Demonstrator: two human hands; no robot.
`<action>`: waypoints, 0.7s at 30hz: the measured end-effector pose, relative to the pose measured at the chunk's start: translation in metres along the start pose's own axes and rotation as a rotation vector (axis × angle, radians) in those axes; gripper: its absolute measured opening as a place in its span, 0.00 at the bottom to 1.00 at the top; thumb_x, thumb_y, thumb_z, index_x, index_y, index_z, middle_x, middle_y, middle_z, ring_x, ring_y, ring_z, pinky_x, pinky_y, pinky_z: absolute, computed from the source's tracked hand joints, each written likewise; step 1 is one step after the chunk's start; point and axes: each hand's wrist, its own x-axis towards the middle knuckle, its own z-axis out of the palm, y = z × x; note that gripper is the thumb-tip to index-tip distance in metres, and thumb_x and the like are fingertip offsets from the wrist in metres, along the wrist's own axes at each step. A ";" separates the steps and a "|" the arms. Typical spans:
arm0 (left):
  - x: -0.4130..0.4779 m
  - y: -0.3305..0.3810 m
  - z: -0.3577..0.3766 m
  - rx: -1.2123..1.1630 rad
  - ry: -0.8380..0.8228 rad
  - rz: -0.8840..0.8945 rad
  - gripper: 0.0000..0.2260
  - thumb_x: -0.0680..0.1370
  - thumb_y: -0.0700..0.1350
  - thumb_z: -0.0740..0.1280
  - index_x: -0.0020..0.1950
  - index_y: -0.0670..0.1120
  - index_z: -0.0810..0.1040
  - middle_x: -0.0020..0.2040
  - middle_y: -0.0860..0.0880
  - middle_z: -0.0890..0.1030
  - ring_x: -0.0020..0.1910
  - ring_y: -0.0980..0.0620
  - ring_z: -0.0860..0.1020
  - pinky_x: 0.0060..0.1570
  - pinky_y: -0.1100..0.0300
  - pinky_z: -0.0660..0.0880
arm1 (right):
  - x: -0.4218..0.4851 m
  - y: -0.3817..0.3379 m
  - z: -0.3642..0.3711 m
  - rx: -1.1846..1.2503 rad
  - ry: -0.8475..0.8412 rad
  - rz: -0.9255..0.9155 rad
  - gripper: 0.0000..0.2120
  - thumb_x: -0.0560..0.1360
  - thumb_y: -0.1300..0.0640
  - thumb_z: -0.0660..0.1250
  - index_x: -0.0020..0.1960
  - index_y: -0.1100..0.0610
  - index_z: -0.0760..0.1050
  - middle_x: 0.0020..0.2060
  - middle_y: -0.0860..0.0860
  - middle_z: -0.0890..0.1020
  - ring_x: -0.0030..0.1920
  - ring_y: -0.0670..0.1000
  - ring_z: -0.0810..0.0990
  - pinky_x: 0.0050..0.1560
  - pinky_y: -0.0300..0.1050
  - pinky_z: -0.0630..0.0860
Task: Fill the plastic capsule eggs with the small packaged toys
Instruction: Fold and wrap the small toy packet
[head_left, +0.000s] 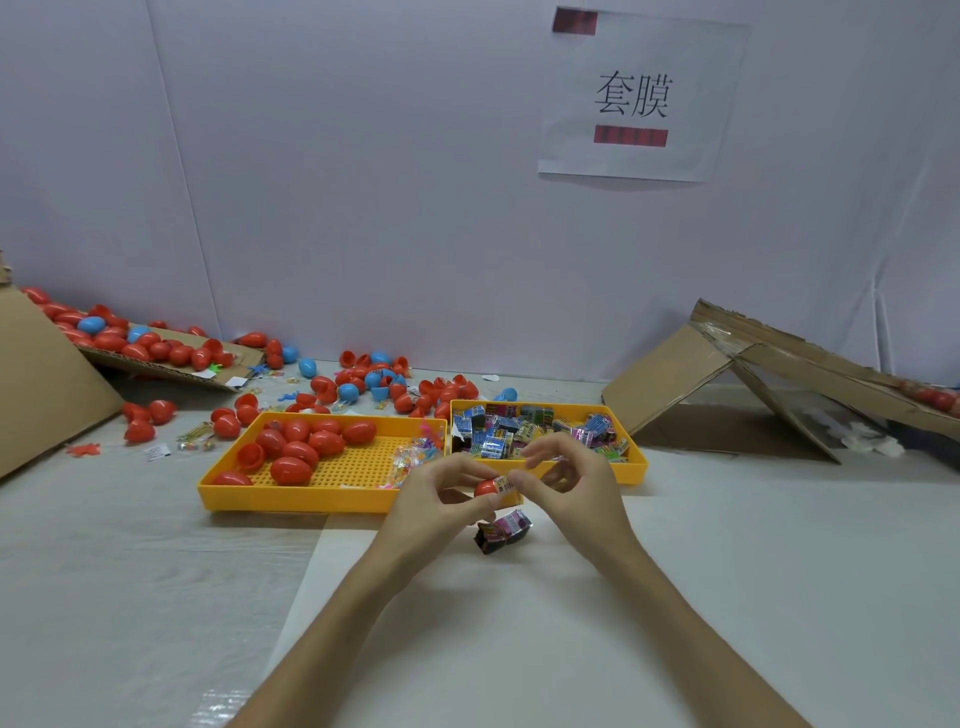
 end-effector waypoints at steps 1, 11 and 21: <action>0.000 0.001 0.000 -0.002 0.005 -0.002 0.07 0.75 0.43 0.76 0.51 0.49 0.84 0.42 0.54 0.85 0.41 0.51 0.86 0.38 0.66 0.79 | -0.002 0.000 0.004 -0.036 0.062 -0.063 0.11 0.71 0.53 0.78 0.46 0.45 0.77 0.41 0.43 0.81 0.36 0.45 0.79 0.34 0.34 0.73; -0.001 0.007 -0.007 -0.535 0.008 -0.159 0.17 0.70 0.42 0.76 0.57 0.39 0.81 0.51 0.38 0.85 0.51 0.40 0.85 0.46 0.57 0.82 | -0.016 -0.004 0.019 -0.358 0.148 -0.665 0.11 0.73 0.55 0.75 0.51 0.57 0.77 0.45 0.47 0.75 0.42 0.40 0.72 0.40 0.35 0.73; -0.004 0.008 -0.003 -0.753 -0.086 -0.244 0.16 0.78 0.43 0.71 0.63 0.35 0.77 0.59 0.35 0.83 0.60 0.38 0.82 0.58 0.50 0.81 | -0.017 -0.003 0.026 -0.395 0.211 -0.695 0.10 0.77 0.55 0.71 0.57 0.55 0.76 0.52 0.48 0.74 0.50 0.49 0.79 0.50 0.39 0.79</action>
